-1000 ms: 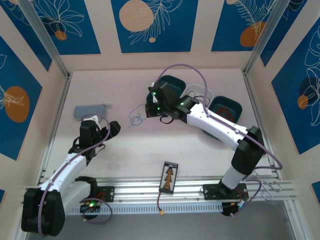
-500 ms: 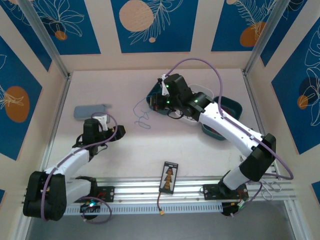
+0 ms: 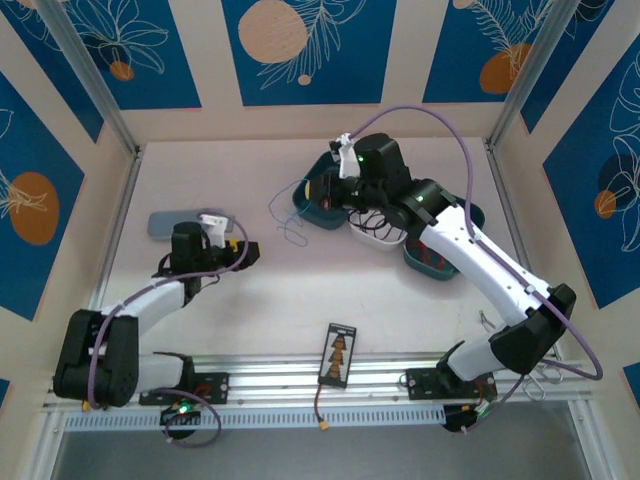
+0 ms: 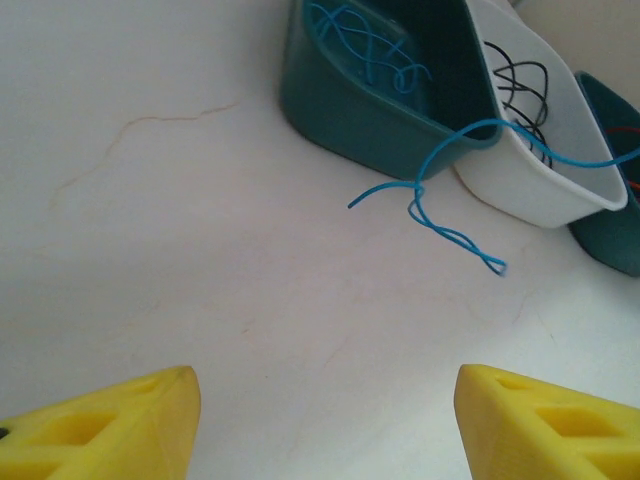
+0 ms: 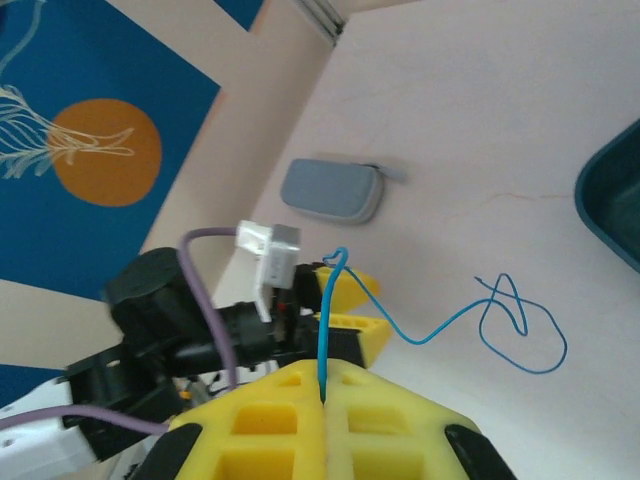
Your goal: Untangle the cables
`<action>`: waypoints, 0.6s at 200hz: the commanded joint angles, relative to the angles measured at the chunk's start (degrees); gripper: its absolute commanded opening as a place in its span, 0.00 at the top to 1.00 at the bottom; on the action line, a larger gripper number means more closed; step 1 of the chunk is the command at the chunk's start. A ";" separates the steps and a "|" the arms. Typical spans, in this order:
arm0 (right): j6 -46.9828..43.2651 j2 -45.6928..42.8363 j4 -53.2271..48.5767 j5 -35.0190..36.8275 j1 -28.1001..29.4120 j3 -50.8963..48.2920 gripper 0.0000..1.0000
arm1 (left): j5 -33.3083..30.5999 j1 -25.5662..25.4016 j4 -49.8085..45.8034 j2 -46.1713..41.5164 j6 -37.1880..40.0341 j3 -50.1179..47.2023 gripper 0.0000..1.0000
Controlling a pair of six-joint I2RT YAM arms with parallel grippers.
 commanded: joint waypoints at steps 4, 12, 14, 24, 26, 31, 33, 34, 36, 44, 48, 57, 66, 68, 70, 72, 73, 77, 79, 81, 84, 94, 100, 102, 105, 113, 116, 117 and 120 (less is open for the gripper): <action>2.07 -1.66 1.02 -7.82 -1.26 2.06 1.00 | 4.49 -0.70 5.15 2.69 4.55 2.57 0.32; 2.35 -1.71 1.22 -9.88 -1.74 2.50 1.00 | 5.06 -0.71 6.88 3.39 5.02 2.69 0.32; 2.38 -1.76 1.20 -10.16 -1.79 2.52 1.00 | 5.18 -0.72 7.33 3.55 5.08 2.69 0.32; 2.32 -1.85 1.05 -11.66 -2.20 3.15 1.00 | 6.71 -0.79 9.39 4.33 5.52 2.88 0.32; 2.31 -1.84 0.96 -11.88 -2.21 3.25 1.00 | 7.13 -0.79 9.69 4.56 5.59 2.96 0.32; 2.22 -1.84 0.78 -12.27 -2.40 3.59 1.00 | 8.22 -0.72 10.26 4.96 5.71 3.30 0.32; 2.15 -1.79 0.70 -12.39 -2.46 3.69 1.00 | 8.65 -0.75 10.52 5.13 5.77 3.40 0.32; 2.12 -1.78 0.58 -12.45 -2.48 3.77 1.00 | 8.89 -0.72 10.58 5.18 5.76 3.51 0.32; 2.02 -1.80 0.52 -12.61 -2.50 3.91 1.00 | 9.19 -0.77 10.67 5.30 5.87 3.67 0.32; 1.79 -1.85 0.08 -13.07 -2.63 4.35 1.00 | 11.21 -0.75 10.66 5.99 6.20 4.34 0.32; 1.71 -1.81 0.02 -13.28 -2.70 4.48 1.00 | 12.22 -0.74 10.64 6.29 6.38 4.78 0.32; 1.57 -1.87 -0.07 -14.01 -2.95 4.84 1.00 | 14.40 -0.71 10.07 6.99 7.06 5.63 0.32; 1.59 -1.87 -0.19 -14.58 -3.23 5.01 1.00 | 16.44 -0.76 9.00 7.54 7.66 6.45 0.33; 1.64 -1.86 -0.20 -14.72 -3.28 5.10 1.00 | 16.90 -0.78 8.80 7.58 7.82 6.67 0.34; 1.70 -1.86 -0.23 -14.89 -3.34 5.10 1.00 | 17.26 -0.74 8.55 7.70 8.02 6.74 0.34; 1.67 -1.88 -0.24 -15.06 -3.38 5.17 1.00 | 17.88 -0.71 8.27 7.82 8.15 6.87 0.35; 1.66 -1.87 -0.24 -15.11 -3.47 5.17 1.00 | 18.03 -0.70 8.18 7.84 8.22 6.97 0.35; 1.65 -1.87 -0.18 -15.37 -3.53 5.28 1.00 | 19.14 -0.72 7.77 7.91 8.58 7.11 0.36; 1.72 -1.89 -0.18 -15.56 -3.60 5.30 1.00 | 19.60 -0.73 7.57 7.94 8.67 7.18 0.36; 1.70 -1.87 -0.18 -15.76 -3.64 5.40 1.00 | 20.00 -0.75 7.39 7.99 8.82 7.27 0.36; 1.70 -1.94 -0.23 -16.03 -3.77 5.43 1.00 | 20.62 -0.78 7.12 8.03 9.14 7.32 0.36; 1.70 -1.87 -0.17 -16.73 -4.07 5.66 1.00 | 22.26 -0.79 6.40 8.03 9.84 7.43 0.39; 1.83 -1.89 -0.15 -17.05 -4.22 5.77 1.00 | 23.14 -0.78 5.97 8.03 10.39 7.52 0.40; 1.88 -1.89 -0.15 -17.16 -4.26 5.78 1.00 | 23.33 -0.78 5.87 8.03 10.50 7.50 0.40; 1.92 -1.88 -0.01 -17.31 -4.31 5.78 1.00 | 23.66 -0.73 5.69 8.03 10.68 7.51 0.41; 2.05 -1.96 0.11 -17.77 -4.51 5.73 1.00 | 24.17 -0.72 5.51 8.08 10.96 7.58 0.43; 2.09 -2.01 0.16 -17.99 -4.60 5.77 1.00 | 24.35 -0.78 5.44 8.13 11.07 7.66 0.44; 2.10 -1.98 0.22 -18.02 -4.61 5.78 1.00 | 24.38 -0.78 5.45 8.12 11.08 7.67 0.44; 2.21 -1.95 0.21 -18.23 -4.62 5.73 1.00 | 24.47 -0.79 5.45 8.19 11.03 7.74 0.45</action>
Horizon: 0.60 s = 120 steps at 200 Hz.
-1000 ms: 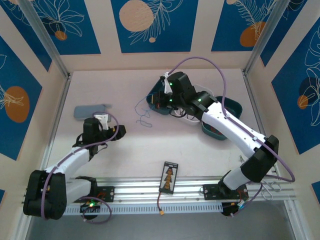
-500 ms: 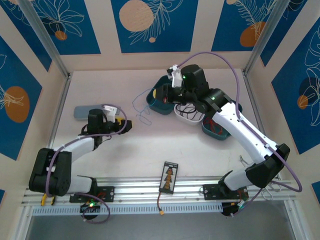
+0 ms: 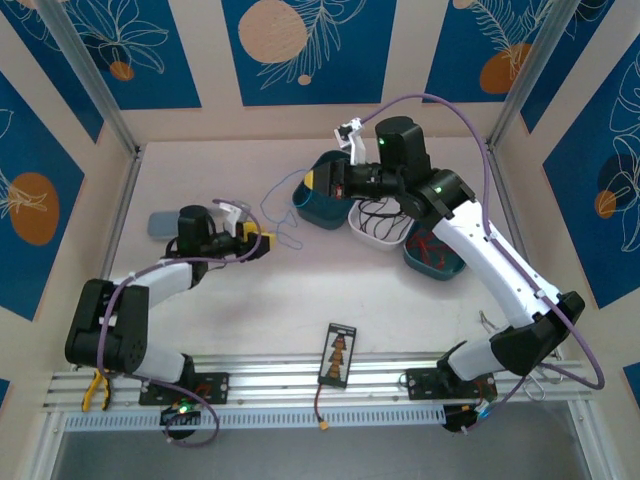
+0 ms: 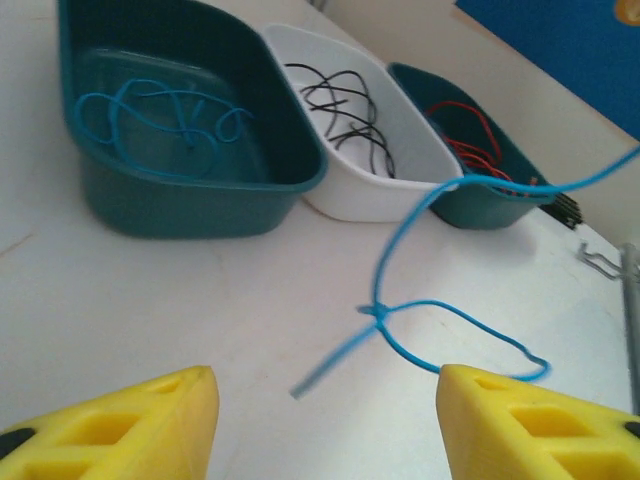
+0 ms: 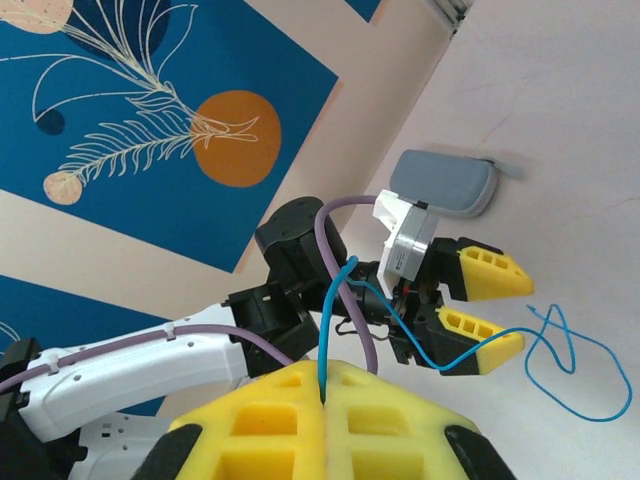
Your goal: Untangle the cables
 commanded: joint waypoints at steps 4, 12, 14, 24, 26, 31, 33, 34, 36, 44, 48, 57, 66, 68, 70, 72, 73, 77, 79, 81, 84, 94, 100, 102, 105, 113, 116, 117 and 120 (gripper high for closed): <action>0.53 -1.78 0.06 -3.83 -0.68 1.58 1.00 | 6.37 -0.37 -1.28 0.77 2.92 1.66 0.46; 0.66 -1.78 0.25 -4.13 -0.77 1.56 1.00 | 6.77 -0.38 -1.35 0.92 2.95 1.95 0.49; 0.67 -1.82 0.32 -4.30 -0.77 1.58 1.00 | 6.82 -0.40 -1.41 0.98 2.91 2.04 0.50; 0.78 -1.78 0.59 -4.67 -0.81 1.50 1.00 | 7.22 -0.40 -1.69 1.19 2.99 2.53 0.51; 0.79 -1.82 0.61 -4.74 -0.87 1.50 1.00 | 7.28 -0.36 -1.71 1.23 2.99 2.58 0.51; 0.87 -1.89 0.74 -4.89 -0.86 1.48 1.00 | 7.38 -0.42 -1.81 1.31 3.06 2.71 0.51; 0.88 -1.89 0.78 -4.98 -0.86 1.38 1.00 | 7.39 -0.37 -1.81 1.32 3.07 2.78 0.51; 0.88 -1.88 0.84 -5.00 -0.86 1.39 1.00 | 7.44 -0.36 -1.81 1.32 3.07 2.80 0.51; 0.92 -1.93 0.87 -5.07 -0.86 1.36 1.00 | 7.47 -0.37 -1.85 1.33 3.14 2.81 0.51; 0.97 -1.95 1.07 -5.33 -0.95 1.34 1.00 | 7.69 -0.40 -1.95 1.39 3.32 3.02 0.51; 1.04 -1.98 1.21 -5.45 -0.95 1.31 1.00 | 7.74 -0.35 -2.05 1.41 3.41 3.07 0.51; 1.09 -1.96 1.18 -5.70 -0.95 1.26 1.00 | 7.66 -0.35 -2.60 1.49 3.81 3.31 0.51; 1.05 -1.97 1.17 -5.94 -1.03 1.30 1.00 | 7.63 -0.36 -3.34 1.59 4.33 3.55 0.51; 1.05 -1.96 1.21 -5.96 -0.99 1.29 1.00 | 7.69 -0.38 -3.48 1.59 4.49 3.59 0.51; 1.05 -2.02 1.18 -6.10 -1.03 1.31 1.00 | 7.73 -0.36 -3.61 1.68 4.59 3.64 0.51; 1.05 -2.04 1.24 -6.18 -1.03 1.32 1.00 | 7.78 -0.40 -3.75 1.68 4.69 3.65 0.52; 1.05 -1.99 1.25 -6.18 -1.04 1.32 1.00 | 7.81 -0.42 -3.79 1.64 4.72 3.67 0.52; 1.12 -1.97 1.20 -6.39 -1.11 1.39 1.00 | 7.97 -0.41 -3.91 1.76 4.75 3.74 0.53; 1.16 -2.00 1.18 -6.40 -1.12 1.38 1.00 | 8.11 -0.36 -3.91 1.77 4.75 3.77 0.53; 1.15 -1.98 1.22 -6.47 -1.12 1.36 1.00 | 8.16 -0.40 -3.98 1.81 4.75 3.82 0.53; 1.19 -2.03 1.30 -6.56 -1.12 1.38 1.00 | 8.26 -0.41 -4.05 1.89 4.82 3.90 0.53; 1.36 -2.09 1.35 -6.91 -1.20 1.28 1.00 | 8.24 -0.39 -4.20 2.00 4.88 4.08 0.53; 1.40 -2.11 1.52 -7.25 -1.21 1.31 1.00 | 7.98 -0.37 -4.18 2.11 4.92 4.17 0.53; 1.47 -2.12 1.57 -7.34 -1.17 1.29 1.00 | 7.82 -0.38 -4.18 2.12 4.92 4.20 0.53; 1.56 -2.15 1.66 -7.53 -1.16 1.32 1.00 | 7.52 -0.35 -4.19 2.18 4.92 4.21 0.52; 1.74 -2.13 1.91 -7.99 -1.20 1.31 1.00 | 6.87 -0.37 -4.17 2.21 5.01 4.38 0.47; 1.77 -2.17 1.92 -8.08 -1.29 1.35 1.00 | 6.59 -0.42 -4.34 2.21 5.01 4.53 0.45; 1.76 -2.19 1.90 -8.14 -1.29 1.33 1.00 | 6.38 -0.43 -4.39 2.21 5.01 4.59 0.44; 1.76 -2.19 1.88 -8.24 -1.30 1.38 1.00 | 5.79 -0.43 -4.56 2.21 5.10 4.69 0.42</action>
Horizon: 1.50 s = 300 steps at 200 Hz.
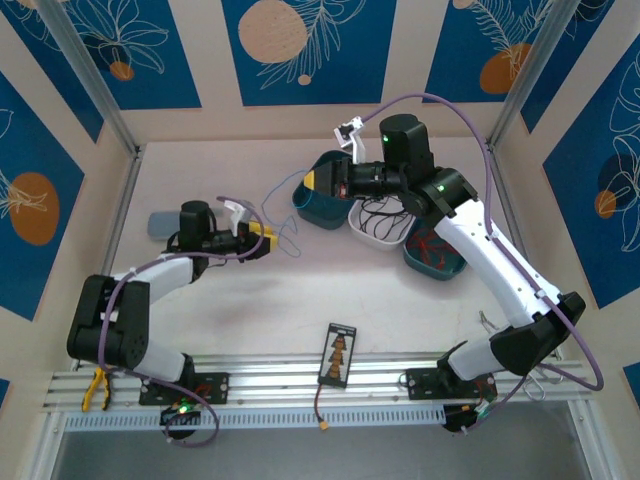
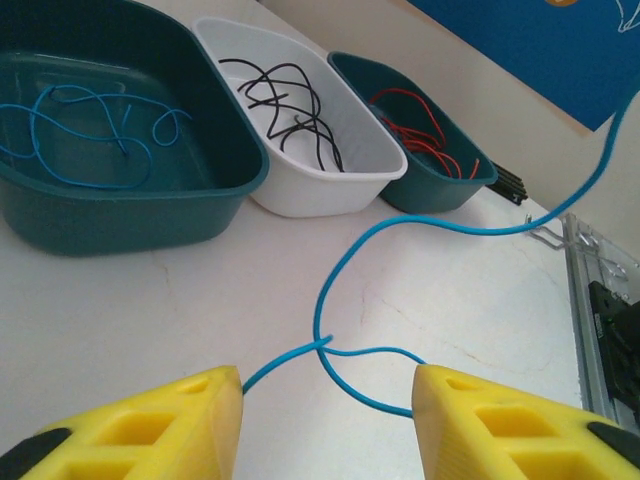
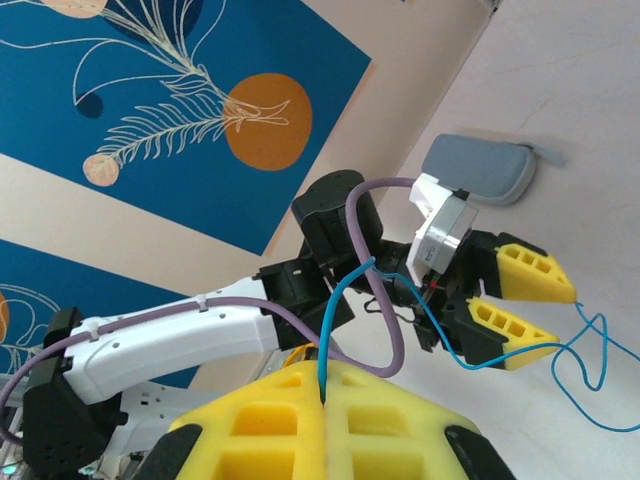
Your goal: Untangle the cables
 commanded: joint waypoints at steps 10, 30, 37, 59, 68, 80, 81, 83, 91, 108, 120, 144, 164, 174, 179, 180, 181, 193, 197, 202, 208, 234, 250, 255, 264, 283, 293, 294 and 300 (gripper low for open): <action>1.14 -2.36 1.28 -2.97 -0.42 1.32 1.00 | -1.42 -0.37 -2.24 0.52 1.97 2.27 0.38; 1.24 -2.69 1.28 -3.21 -0.56 1.29 1.00 | -1.67 -0.40 -3.57 0.29 3.03 2.93 0.37; 1.32 -2.80 1.40 -3.28 -0.71 1.27 1.00 | -1.23 -0.41 -4.16 0.27 3.30 3.19 0.38; 1.45 -3.09 1.63 -3.47 -0.99 1.12 1.00 | 1.29 -0.41 -6.18 0.39 4.02 3.85 0.44; 1.62 -3.10 1.82 -3.57 -1.24 1.05 1.00 | 2.60 -0.39 -6.39 0.27 3.90 3.77 0.51; 1.75 -3.09 2.09 -3.75 -1.50 1.19 1.00 | 4.07 -0.42 -6.40 0.13 3.79 3.52 0.63; 1.75 -3.09 2.17 -3.74 -1.50 1.19 1.00 | 4.12 -0.46 -6.40 0.13 3.77 3.51 0.64; 1.76 -3.09 2.16 -3.81 -1.57 1.19 1.00 | 4.27 -0.43 -6.46 0.06 3.80 3.51 0.67; 1.89 -3.14 2.32 -3.92 -1.74 1.25 1.00 | 4.59 -0.49 -6.48 -0.04 3.78 3.35 0.79; 1.94 -3.05 2.47 -3.98 -2.05 1.14 1.00 | 4.08 -0.68 -6.19 -0.46 3.77 3.00 0.93; 2.02 -3.06 2.43 -3.92 -2.47 1.03 1.00 | 3.88 -0.71 -5.83 -0.83 3.46 2.80 0.96; 2.02 -3.48 2.43 -3.10 -3.14 0.11 1.00 | 3.84 -0.81 -5.03 -1.60 2.43 2.39 0.97; 1.36 -3.99 1.63 -0.87 -3.81 -0.95 1.00 | 3.14 -0.82 -1.80 -2.60 0.19 1.02 1.00; 0.48 -4.22 0.20 1.49 -4.08 -1.17 1.00 | 2.77 -0.78 0.34 -3.27 -1.28 0.12 1.00; 0.05 -4.39 -0.63 2.90 -4.20 -1.17 1.00 | 2.75 -0.77 1.51 -3.62 -2.14 -0.44 1.00; -0.02 -4.44 -0.77 3.09 -4.26 -1.22 1.00 | 2.76 -0.77 1.73 -3.72 -2.22 -0.53 1.00; -0.14 -4.43 -0.93 3.32 -4.29 -1.25 1.00 | 2.76 -0.77 1.98 -3.82 -2.44 -0.62 1.00; -0.94 -4.63 -2.79 6.80 -4.78 -1.73 1.00 | 2.88 -0.78 4.61 -4.64 -4.53 -1.54 0.94; -1.05 -4.67 -3.35 7.92 -4.98 -1.92 1.00 | 3.08 -0.77 5.39 -4.88 -5.23 -1.82 0.92; -1.06 -4.80 -4.03 9.34 -5.33 -2.26 1.00 | 3.47 -0.77 6.39 -5.21 -6.06 -2.08 0.91; -0.89 -4.77 -4.56 10.56 -5.89 -2.83 1.00 | 3.93 -0.77 7.77 -5.60 -7.27 -2.39 0.91; 0.80 -5.12 -4.87 12.33 -8.74 -6.33 1.00 | 4.78 -0.77 15.39 -7.14 -13.31 -4.29 1.00; 1.70 -5.54 -4.44 12.34 -10.63 -8.44 1.00 | 5.05 -0.77 16.41 -8.03 -15.21 -4.45 1.00; 1.99 -5.66 -4.33 12.34 -11.35 -9.06 1.00 | 5.09 -0.77 16.37 -8.36 -15.50 -4.41 1.00; 2.21 -5.95 -4.08 12.17 -12.51 -10.06 1.00 | 4.49 -0.77 15.99 -8.80 -15.99 -4.31 1.00; 2.38 -6.48 -4.16 12.54 -14.75 -11.71 1.00 | 4.53 -0.77 15.74 -9.39 -17.19 -4.10 0.93; 2.38 -6.76 -4.41 12.94 -15.68 -12.45 1.00 | 4.90 -0.78 16.04 -9.29 -18.17 -3.88 0.91; 2.42 -6.77 -4.46 12.99 -15.80 -12.53 1.00 | 4.93 -0.77 16.12 -9.28 -18.28 -3.88 0.91; 2.46 -6.93 -4.47 13.04 -16.37 -12.87 1.00 | 4.96 -0.72 16.60 -9.22 -19.04 -3.80 0.91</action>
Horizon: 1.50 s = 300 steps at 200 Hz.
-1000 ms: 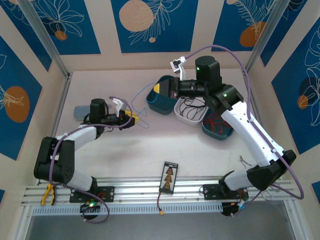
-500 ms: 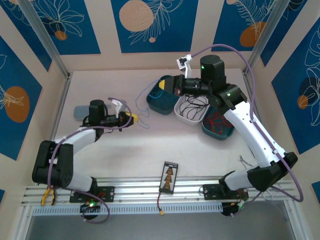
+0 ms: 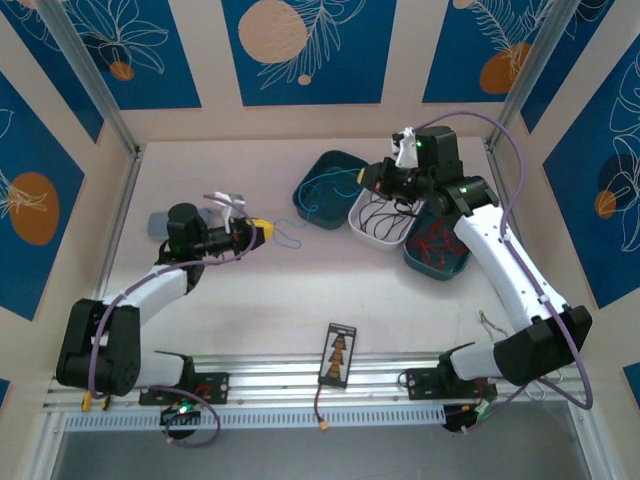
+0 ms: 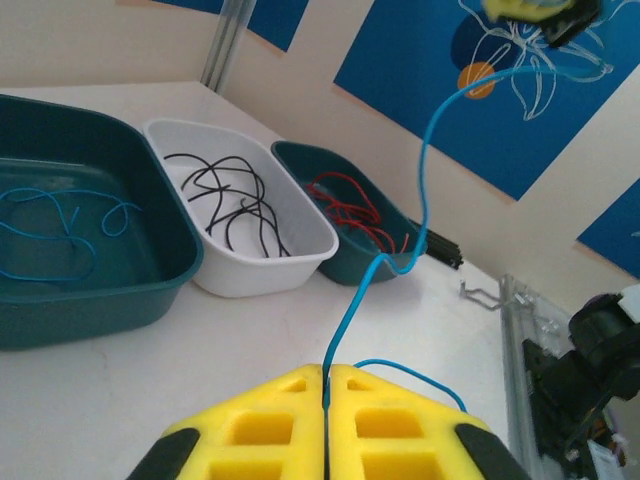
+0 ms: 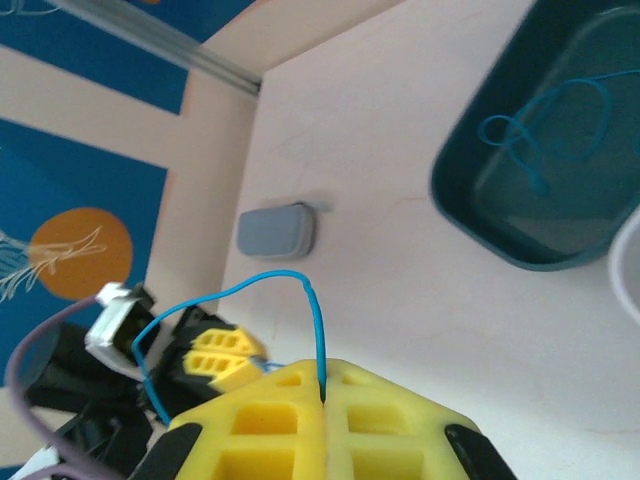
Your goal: Untangle the cables
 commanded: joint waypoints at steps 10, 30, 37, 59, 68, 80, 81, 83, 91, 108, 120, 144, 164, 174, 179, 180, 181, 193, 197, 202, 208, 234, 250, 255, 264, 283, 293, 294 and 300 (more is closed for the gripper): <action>0.84 -3.06 -0.59 0.75 -2.76 -2.08 1.00 | 2.37 -0.53 3.97 -0.64 -4.50 0.17 0.93; 1.15 -3.43 -0.26 -0.03 -4.22 -2.92 1.00 | 2.73 -0.48 5.32 -0.10 -6.44 0.32 0.98; 1.11 -3.46 -0.28 -0.14 -4.54 -3.02 1.00 | 3.25 -0.49 6.04 0.23 -7.48 0.56 0.98; 1.02 -3.56 -0.38 -0.42 -5.32 -3.14 1.00 | 4.59 -0.52 9.09 1.73 -11.40 1.11 0.99; 1.02 -3.64 -0.41 -0.57 -5.64 -3.19 1.00 | 4.46 -0.50 10.81 2.29 -12.95 1.20 0.92; 1.09 -3.75 -0.35 -0.90 -5.73 -3.27 1.00 | 3.71 -0.50 12.64 2.75 -14.63 0.77 0.87; 1.10 -3.74 -0.28 -0.96 -5.75 -3.27 1.00 | 3.68 -0.49 12.81 2.85 -14.77 0.77 0.87; 1.11 -3.73 -0.22 -1.01 -5.84 -3.27 1.00 | 3.69 -0.53 13.15 2.92 -14.99 0.76 0.87; 1.19 -3.88 -0.09 -1.32 -5.80 -3.20 1.00 | 3.75 -0.61 14.64 3.23 -16.00 0.62 0.86; 1.46 -4.00 0.24 -2.35 -5.78 -3.20 1.00 | 3.49 -0.56 16.92 3.65 -17.66 0.34 0.77; 1.64 -4.17 0.61 -3.10 -5.74 -3.25 1.00 | 3.61 -0.58 17.87 3.60 -18.17 0.29 0.82; 1.81 -4.74 0.93 -3.13 -5.58 -3.18 1.00 | 3.58 -0.59 16.75 3.06 -17.69 0.39 1.00; 1.69 -5.16 0.71 -2.78 -5.66 -3.00 1.00 | 2.90 -0.61 14.44 2.31 -16.04 0.21 1.00; 1.64 -5.22 0.73 -3.25 -5.54 -2.72 1.00 | 1.83 -0.58 12.68 1.65 -14.98 0.06 0.99; 1.47 -5.22 0.74 -3.66 -5.37 -2.47 1.00 | 0.94 -0.59 11.34 1.21 -14.23 0.01 0.96; 1.47 -5.22 0.70 -3.70 -5.35 -2.43 1.00 | 0.67 -0.58 11.06 1.11 -14.18 -0.01 0.96; 1.42 -5.22 0.69 -3.72 -5.30 -2.41 1.00 | 0.41 -0.58 10.74 1.06 -13.93 -0.02 0.96; 1.21 -5.23 0.20 -3.92 -4.86 -1.65 1.00 | -1.70 -0.81 7.29 -0.23 -10.98 -0.03 0.92; 1.12 -5.31 -0.02 -3.93 -4.55 -1.32 1.00 | -2.48 -0.83 5.85 -0.80 -9.84 -0.01 0.89; 0.97 -5.38 -0.27 -3.96 -4.30 -0.90 1.00 | -3.57 -1.00 4.34 -1.45 -8.39 -0.11 0.84; 0.90 -5.48 -0.53 -4.08 -3.87 -0.32 1.00 | -5.01 -1.32 2.51 -2.34 -6.55 -0.12 0.76; 0.34 -6.46 -1.15 -4.40 -1.53 2.37 1.00 | -11.40 -3.59 -4.11 -5.61 0.86 -0.16 0.56; -0.16 -7.12 -1.31 -4.49 0.05 4.34 1.00 | -14.92 -6.02 -5.25 -6.84 4.96 -0.92 0.45; -0.28 -7.28 -1.44 -4.45 0.50 4.97 1.00 | -15.93 -6.89 -5.23 -7.11 6.28 -1.25 0.42; -0.58 -7.42 -1.60 -4.40 1.28 6.19 1.00 | -17.57 -8.79 -5.52 -7.43 8.87 -1.75 0.39; -1.39 -7.36 -2.42 -4.50 3.09 8.89 1.00 | -20.02 -12.35 -7.25 -7.44 14.59 -2.33 0.30; -1.98 -7.21 -2.83 -4.67 3.98 10.38 1.00 | -21.11 -13.40 -7.81 -7.05 15.52 -2.19 0.30; -2.02 -7.18 -2.88 -4.69 4.07 10.50 1.00 | -21.16 -13.45 -7.84 -6.98 15.51 -2.17 0.30; -2.47 -7.03 -3.27 -4.80 4.64 11.57 1.00 | -21.50 -13.72 -7.84 -6.63 15.15 -1.93 0.29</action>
